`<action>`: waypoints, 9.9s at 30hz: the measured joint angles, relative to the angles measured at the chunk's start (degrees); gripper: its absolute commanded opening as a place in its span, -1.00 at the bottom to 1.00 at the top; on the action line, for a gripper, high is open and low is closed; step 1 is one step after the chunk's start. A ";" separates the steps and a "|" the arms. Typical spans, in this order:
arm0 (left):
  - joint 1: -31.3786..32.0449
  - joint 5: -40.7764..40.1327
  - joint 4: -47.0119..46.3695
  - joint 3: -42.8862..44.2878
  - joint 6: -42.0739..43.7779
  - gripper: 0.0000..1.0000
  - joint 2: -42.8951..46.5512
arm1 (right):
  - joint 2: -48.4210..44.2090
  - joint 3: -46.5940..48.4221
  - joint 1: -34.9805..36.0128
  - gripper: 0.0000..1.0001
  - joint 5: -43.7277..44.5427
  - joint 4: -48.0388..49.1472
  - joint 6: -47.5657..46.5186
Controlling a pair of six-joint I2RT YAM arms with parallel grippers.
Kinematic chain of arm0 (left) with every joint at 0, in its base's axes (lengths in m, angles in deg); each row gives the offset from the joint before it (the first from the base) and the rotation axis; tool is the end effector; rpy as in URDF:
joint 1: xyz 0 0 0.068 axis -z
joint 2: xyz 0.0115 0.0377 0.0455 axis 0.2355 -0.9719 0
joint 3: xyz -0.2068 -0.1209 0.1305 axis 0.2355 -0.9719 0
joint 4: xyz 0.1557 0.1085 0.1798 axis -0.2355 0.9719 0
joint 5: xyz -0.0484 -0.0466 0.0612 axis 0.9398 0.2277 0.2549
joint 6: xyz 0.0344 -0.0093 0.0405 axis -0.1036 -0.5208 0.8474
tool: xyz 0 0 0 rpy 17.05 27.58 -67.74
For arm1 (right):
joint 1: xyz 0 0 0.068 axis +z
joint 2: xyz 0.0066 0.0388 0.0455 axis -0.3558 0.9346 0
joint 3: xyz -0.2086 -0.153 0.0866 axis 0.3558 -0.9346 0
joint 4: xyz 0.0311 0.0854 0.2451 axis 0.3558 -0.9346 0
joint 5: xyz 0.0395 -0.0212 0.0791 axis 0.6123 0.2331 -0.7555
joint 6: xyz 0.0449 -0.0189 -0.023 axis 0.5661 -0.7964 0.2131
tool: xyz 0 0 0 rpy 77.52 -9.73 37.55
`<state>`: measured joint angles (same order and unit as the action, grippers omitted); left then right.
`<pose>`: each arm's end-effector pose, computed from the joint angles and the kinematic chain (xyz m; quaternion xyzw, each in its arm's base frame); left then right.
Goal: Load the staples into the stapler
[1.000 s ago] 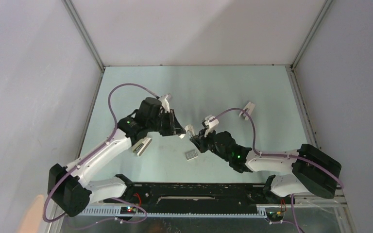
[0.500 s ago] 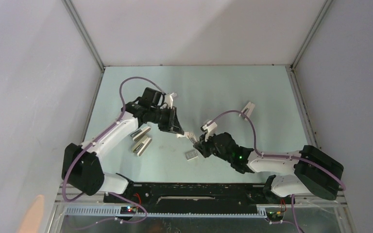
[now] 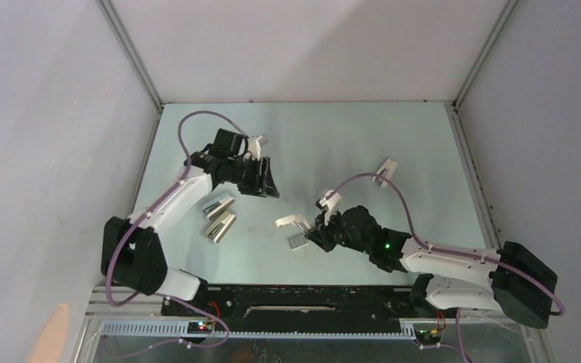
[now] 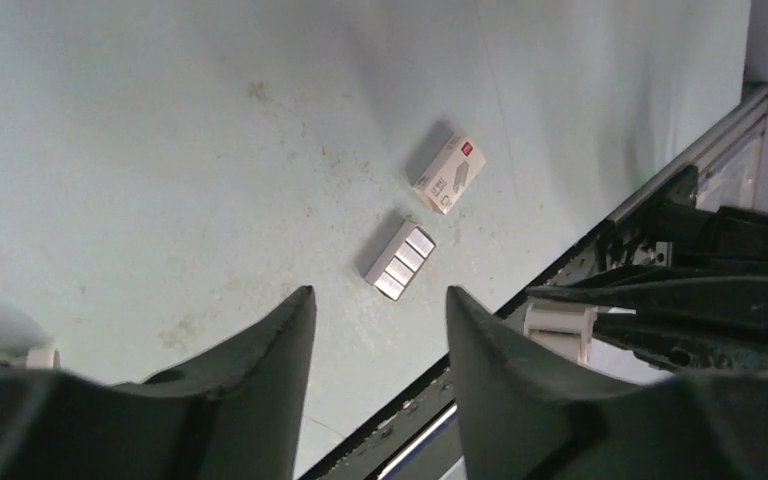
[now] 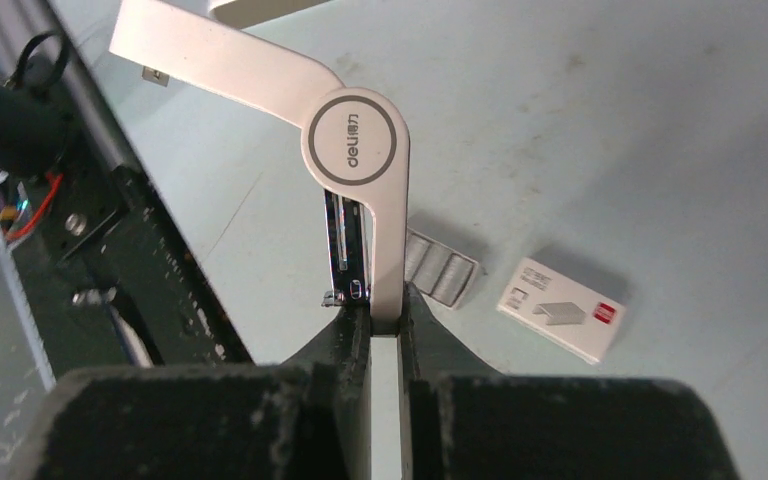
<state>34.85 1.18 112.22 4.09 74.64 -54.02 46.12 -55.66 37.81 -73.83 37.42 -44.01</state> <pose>0.2721 -0.1247 0.2679 0.1249 0.9215 -0.3199 0.1814 0.1223 0.2040 0.2015 -0.3124 0.7752 0.3511 0.4221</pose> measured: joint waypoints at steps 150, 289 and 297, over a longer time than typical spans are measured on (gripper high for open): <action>20.13 -52.30 -3.37 -15.50 -11.61 0.99 46.84 | 9.33 17.44 -41.92 0.23 20.94 -34.40 14.14; 24.33 -18.34 -68.59 -34.05 -43.69 -1.00 14.73 | -2.75 21.81 -0.26 -1.00 24.94 -34.16 8.48; 22.01 -16.48 -65.72 -35.67 -42.69 -1.00 20.06 | -2.84 21.42 -0.13 -1.00 22.86 -30.10 1.53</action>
<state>56.86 -15.30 46.49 -31.58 31.96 -33.96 43.28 -34.24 37.68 -50.97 7.33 -42.48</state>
